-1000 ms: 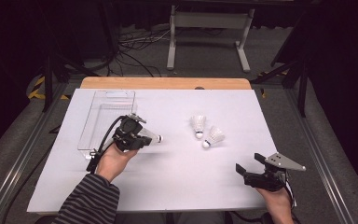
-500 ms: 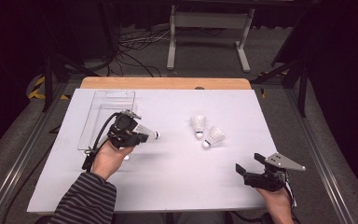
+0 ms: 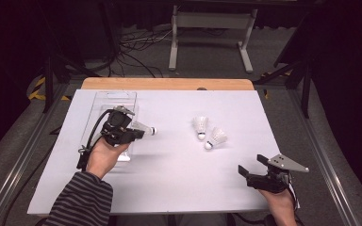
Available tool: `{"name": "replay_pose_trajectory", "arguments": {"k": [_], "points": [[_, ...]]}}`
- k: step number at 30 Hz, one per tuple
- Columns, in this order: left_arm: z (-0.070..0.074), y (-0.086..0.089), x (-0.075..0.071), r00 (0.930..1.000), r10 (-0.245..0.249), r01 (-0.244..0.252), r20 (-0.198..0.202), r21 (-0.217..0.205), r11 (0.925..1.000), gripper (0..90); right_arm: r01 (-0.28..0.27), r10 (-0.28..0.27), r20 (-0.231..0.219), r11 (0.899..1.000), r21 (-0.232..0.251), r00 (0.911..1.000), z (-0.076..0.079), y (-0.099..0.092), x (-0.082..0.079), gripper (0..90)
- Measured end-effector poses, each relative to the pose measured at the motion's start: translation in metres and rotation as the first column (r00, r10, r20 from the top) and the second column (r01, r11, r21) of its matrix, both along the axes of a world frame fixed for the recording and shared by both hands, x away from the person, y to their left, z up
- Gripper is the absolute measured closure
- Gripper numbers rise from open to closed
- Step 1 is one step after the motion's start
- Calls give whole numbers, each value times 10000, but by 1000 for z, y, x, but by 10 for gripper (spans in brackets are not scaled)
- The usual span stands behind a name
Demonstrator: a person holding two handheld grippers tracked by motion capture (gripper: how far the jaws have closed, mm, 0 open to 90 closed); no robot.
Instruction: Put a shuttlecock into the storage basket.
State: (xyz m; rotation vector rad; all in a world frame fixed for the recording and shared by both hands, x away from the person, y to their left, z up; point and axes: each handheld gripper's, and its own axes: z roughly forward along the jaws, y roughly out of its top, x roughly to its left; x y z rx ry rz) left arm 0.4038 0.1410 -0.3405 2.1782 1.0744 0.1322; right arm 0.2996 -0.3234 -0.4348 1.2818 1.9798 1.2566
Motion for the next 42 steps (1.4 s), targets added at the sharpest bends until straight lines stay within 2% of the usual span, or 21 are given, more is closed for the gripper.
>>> {"name": "replay_pose_trajectory", "arguments": {"k": [13,26,33,37,42], "points": [[6,17,5,9988,464,-464,156,-5,9989,895,-4,4,-11,10000,-3,10000,0,0,0,101],[9,31,12,9953,942,-937,231,-232,9953,895,3,-3,-1,10000,11,10000,0,0,0,101],[10,38,16,9920,1218,-1214,345,-148,9925,895,2,-2,-11,10000,14,10000,0,0,0,101],[12,43,16,9873,1467,-1459,608,-171,9891,895,12,-11,-31,10000,42,10000,0,0,0,101],[10,48,19,9849,1662,-1654,485,-186,9860,895,9,-9,-23,10000,21,10000,0,0,0,101]]}}
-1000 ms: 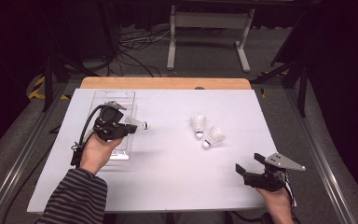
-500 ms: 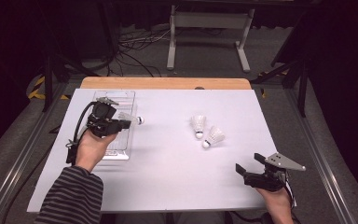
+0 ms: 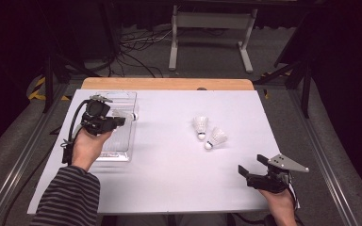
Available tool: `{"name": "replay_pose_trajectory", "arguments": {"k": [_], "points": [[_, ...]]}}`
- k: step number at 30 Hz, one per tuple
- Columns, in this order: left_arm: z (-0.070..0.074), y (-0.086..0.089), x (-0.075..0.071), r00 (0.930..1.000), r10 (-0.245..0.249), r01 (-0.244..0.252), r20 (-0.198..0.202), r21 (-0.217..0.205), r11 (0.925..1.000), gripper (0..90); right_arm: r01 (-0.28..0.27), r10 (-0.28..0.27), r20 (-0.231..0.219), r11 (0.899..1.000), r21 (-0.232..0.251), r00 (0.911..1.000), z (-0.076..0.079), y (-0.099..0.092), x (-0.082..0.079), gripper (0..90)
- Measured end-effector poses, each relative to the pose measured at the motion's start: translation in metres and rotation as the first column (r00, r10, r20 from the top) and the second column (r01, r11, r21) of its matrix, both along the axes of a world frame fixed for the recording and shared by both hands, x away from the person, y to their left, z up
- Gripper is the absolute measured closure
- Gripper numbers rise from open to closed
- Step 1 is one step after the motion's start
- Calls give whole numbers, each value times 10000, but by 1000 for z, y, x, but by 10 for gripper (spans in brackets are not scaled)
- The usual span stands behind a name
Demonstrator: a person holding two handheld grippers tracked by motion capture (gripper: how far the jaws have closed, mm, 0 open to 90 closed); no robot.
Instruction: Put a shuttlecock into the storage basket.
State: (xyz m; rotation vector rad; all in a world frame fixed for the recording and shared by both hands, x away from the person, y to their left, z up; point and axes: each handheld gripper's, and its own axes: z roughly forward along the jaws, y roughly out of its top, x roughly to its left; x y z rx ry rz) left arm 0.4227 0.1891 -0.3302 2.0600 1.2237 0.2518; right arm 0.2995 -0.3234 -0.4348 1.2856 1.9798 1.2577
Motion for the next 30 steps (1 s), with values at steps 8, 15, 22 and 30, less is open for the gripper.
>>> {"name": "replay_pose_trajectory", "arguments": {"k": [8,15,22,30], "points": [[-6,6,10,9992,383,-379,-99,361,9986,895,36,-36,-21,10000,4,10000,0,0,0,101],[-9,13,18,9966,807,-802,-170,321,9963,895,19,-19,-28,10000,-1,10000,0,0,0,100],[-16,16,27,9931,1104,-1079,-387,621,9922,895,1,-1,-51,10000,1,10000,0,0,0,101],[-24,16,36,9886,1334,-1276,-693,820,9884,894,-12,12,-54,10000,11,10000,0,0,1,101]]}}
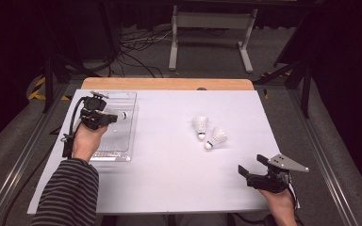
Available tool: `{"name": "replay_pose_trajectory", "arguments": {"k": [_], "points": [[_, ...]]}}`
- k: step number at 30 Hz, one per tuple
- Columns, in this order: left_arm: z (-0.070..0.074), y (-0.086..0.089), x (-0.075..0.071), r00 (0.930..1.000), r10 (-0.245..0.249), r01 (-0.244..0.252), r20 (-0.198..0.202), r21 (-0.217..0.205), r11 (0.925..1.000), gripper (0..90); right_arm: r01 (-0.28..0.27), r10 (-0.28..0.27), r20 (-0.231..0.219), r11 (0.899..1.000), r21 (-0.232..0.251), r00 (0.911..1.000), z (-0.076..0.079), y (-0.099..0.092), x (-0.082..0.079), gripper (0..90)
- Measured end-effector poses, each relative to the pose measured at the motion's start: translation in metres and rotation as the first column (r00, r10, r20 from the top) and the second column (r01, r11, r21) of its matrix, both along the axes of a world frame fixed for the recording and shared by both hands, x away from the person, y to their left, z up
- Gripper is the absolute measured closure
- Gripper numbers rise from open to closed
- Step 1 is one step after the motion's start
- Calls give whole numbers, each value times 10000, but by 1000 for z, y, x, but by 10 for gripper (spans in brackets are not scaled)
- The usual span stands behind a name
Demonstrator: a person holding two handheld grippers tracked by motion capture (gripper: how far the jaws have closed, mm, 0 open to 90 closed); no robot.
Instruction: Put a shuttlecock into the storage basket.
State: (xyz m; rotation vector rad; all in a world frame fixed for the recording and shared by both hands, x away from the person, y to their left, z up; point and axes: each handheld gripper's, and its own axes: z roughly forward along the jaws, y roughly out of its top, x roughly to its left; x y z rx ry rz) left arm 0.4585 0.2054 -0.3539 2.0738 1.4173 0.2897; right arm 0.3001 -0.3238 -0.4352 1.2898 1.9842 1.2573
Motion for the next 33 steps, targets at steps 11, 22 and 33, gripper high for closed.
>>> {"name": "replay_pose_trajectory", "arguments": {"k": [11,22,33], "points": [[-12,-4,10,9989,84,-69,-455,326,9994,894,-11,11,11,10000,-6,10000,0,0,0,101],[-23,-7,14,9963,65,-34,-862,369,9993,892,-55,55,0,10000,0,10000,0,1,0,100],[-34,-13,19,9938,98,-55,-1111,397,9992,891,-47,47,3,10000,-6,10000,0,0,0,100]]}}
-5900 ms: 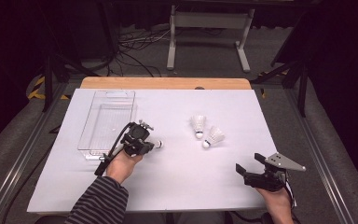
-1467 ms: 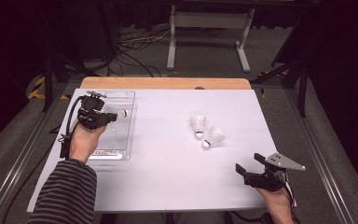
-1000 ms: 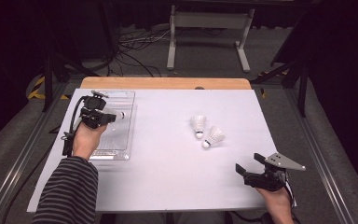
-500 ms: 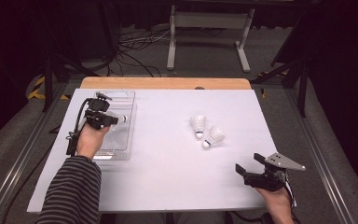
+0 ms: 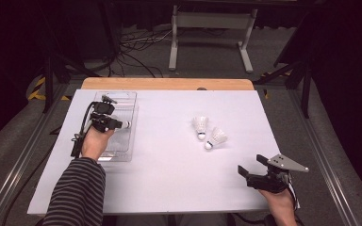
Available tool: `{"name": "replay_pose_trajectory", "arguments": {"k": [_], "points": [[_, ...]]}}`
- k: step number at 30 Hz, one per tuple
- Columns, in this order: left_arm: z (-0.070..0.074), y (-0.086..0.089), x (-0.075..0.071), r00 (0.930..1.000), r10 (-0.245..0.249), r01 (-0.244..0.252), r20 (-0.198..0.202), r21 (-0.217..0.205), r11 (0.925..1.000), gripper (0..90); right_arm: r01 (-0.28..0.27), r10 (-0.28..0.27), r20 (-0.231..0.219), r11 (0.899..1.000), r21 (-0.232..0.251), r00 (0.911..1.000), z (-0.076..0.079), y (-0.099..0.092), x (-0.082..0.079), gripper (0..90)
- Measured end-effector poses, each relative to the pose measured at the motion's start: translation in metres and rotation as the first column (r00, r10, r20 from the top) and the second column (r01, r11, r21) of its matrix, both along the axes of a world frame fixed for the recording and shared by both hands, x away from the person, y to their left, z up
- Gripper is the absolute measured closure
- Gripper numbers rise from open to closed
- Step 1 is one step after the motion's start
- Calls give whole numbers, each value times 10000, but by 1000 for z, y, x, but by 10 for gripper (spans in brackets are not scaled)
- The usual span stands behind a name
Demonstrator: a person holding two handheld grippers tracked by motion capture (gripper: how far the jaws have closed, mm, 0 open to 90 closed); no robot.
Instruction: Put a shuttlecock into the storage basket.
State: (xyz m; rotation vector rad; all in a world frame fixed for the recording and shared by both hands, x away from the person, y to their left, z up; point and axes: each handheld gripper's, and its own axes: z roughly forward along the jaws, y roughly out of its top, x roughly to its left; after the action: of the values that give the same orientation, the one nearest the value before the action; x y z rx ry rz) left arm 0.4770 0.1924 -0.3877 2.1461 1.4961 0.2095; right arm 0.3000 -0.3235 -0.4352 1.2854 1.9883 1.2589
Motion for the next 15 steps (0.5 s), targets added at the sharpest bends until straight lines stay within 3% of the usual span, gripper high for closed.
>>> {"name": "replay_pose_trajectory", "arguments": {"k": [4,7,15], "points": [[-1,-2,0,10000,10,-10,1,-59,10000,891,-15,15,-3,10000,14,10000,0,0,0,100],[-2,-4,0,9999,-93,94,-62,164,9998,891,-20,20,11,10000,5,10000,0,0,0,100],[-6,-7,1,9988,-228,242,-430,323,9992,889,-47,47,4,10000,-14,10000,0,1,0,100]]}}
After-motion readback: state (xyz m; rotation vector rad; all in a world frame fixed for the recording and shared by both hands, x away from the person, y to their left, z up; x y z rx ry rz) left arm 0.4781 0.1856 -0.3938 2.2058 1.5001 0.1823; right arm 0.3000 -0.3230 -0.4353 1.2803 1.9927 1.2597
